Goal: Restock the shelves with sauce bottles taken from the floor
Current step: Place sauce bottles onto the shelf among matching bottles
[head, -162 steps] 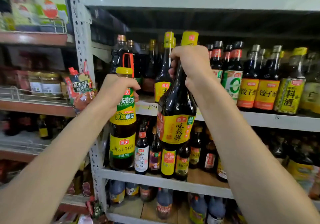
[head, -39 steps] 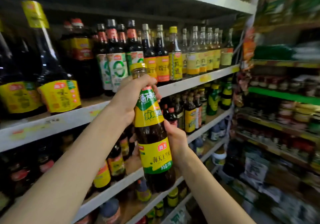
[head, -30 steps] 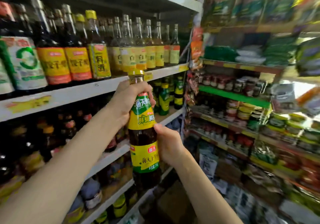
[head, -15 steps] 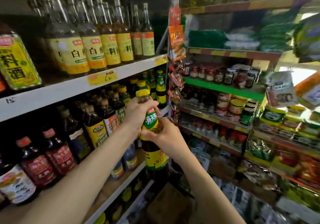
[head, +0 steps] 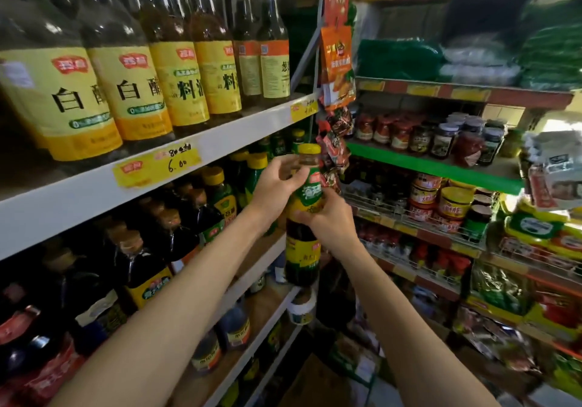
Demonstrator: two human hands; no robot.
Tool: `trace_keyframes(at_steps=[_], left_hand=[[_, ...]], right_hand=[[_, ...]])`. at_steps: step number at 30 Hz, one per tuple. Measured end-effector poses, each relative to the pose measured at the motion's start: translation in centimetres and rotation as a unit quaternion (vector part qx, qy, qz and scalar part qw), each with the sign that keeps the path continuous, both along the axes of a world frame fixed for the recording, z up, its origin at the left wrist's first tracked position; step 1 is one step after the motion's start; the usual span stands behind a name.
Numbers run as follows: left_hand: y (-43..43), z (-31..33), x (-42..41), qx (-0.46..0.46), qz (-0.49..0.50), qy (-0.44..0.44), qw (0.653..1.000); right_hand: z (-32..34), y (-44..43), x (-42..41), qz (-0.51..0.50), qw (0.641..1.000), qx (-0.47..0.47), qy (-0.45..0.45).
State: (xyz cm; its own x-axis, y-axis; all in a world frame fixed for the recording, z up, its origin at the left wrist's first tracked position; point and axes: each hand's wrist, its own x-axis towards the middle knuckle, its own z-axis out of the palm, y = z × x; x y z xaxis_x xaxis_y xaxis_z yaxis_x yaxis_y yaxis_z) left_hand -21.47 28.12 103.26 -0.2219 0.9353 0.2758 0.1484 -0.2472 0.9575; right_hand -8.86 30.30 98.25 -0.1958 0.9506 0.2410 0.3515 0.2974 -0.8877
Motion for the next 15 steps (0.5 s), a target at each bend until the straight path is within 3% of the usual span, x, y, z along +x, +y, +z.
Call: trace_keyframes(at_steps=[6,15], left_hand=[[2.2,-5.9,-4.8,-0.053,0.144,0.089,0.984],[4.8,-13.0,-5.5,-0.13,0.143,0.089,0.977]], right_hand=[[-2.7,9.5,-2.5,-0.056,0.994,0.039,0.086],[-5.7,17.6,-5.9,-0.023,0.991,0.072,0.11]])
